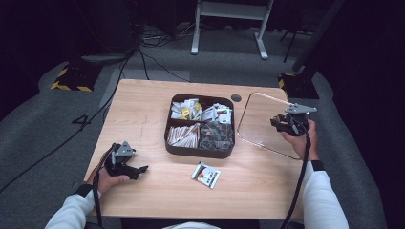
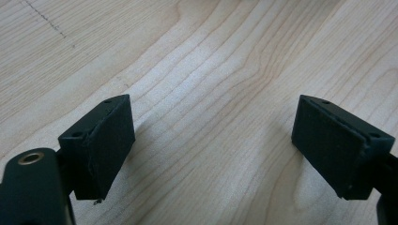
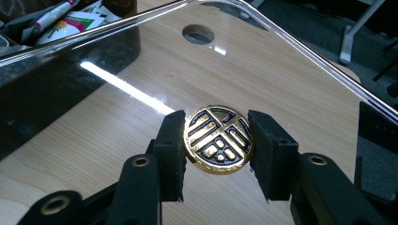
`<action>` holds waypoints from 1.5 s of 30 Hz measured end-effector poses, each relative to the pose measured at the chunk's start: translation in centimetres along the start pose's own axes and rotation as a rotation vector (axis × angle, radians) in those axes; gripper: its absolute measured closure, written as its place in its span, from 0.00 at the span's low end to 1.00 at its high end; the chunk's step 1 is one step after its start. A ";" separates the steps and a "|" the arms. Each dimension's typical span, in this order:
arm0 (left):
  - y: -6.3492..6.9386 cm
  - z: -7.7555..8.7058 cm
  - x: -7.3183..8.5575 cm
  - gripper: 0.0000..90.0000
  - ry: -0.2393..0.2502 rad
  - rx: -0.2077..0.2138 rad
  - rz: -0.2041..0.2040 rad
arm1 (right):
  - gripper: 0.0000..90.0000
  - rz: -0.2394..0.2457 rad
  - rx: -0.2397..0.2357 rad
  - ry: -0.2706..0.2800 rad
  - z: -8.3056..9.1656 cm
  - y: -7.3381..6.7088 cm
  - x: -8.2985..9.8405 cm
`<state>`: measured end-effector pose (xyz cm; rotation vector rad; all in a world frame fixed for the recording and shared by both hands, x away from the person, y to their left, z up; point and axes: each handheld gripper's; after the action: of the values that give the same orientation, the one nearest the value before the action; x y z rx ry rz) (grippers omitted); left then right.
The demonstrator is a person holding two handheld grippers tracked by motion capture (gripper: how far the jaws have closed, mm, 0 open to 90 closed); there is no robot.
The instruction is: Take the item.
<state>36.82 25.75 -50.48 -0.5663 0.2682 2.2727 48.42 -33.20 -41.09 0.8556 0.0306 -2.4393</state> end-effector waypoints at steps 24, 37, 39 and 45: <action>0.0 0.0 0.0 0.15 0.000 0.000 0.000 | 0.66 0.102 -0.075 0.042 0.6 -4.7 -5.0; 0.0 0.0 0.0 0.15 0.000 0.000 0.000 | 0.66 0.150 -0.122 0.045 -0.8 -8.4 -7.5; 0.0 0.0 0.0 0.15 0.000 0.000 0.000 | 0.66 0.157 -0.131 0.046 -1.0 -9.0 -7.9; 0.0 0.0 0.0 0.15 0.000 0.000 0.000 | 0.66 0.175 -0.156 0.044 -1.8 -10.7 -8.8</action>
<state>36.82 25.75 -50.48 -0.5667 0.2676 2.2724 49.69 -19.41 -39.06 0.8070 0.1539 -2.2233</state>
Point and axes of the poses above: each handheld gripper's, and its own axes: z roughly backward along the jaws, x roughly out of its underside, y roughly to its right, and after that the axes turned 15 degrees about -y, right-handed
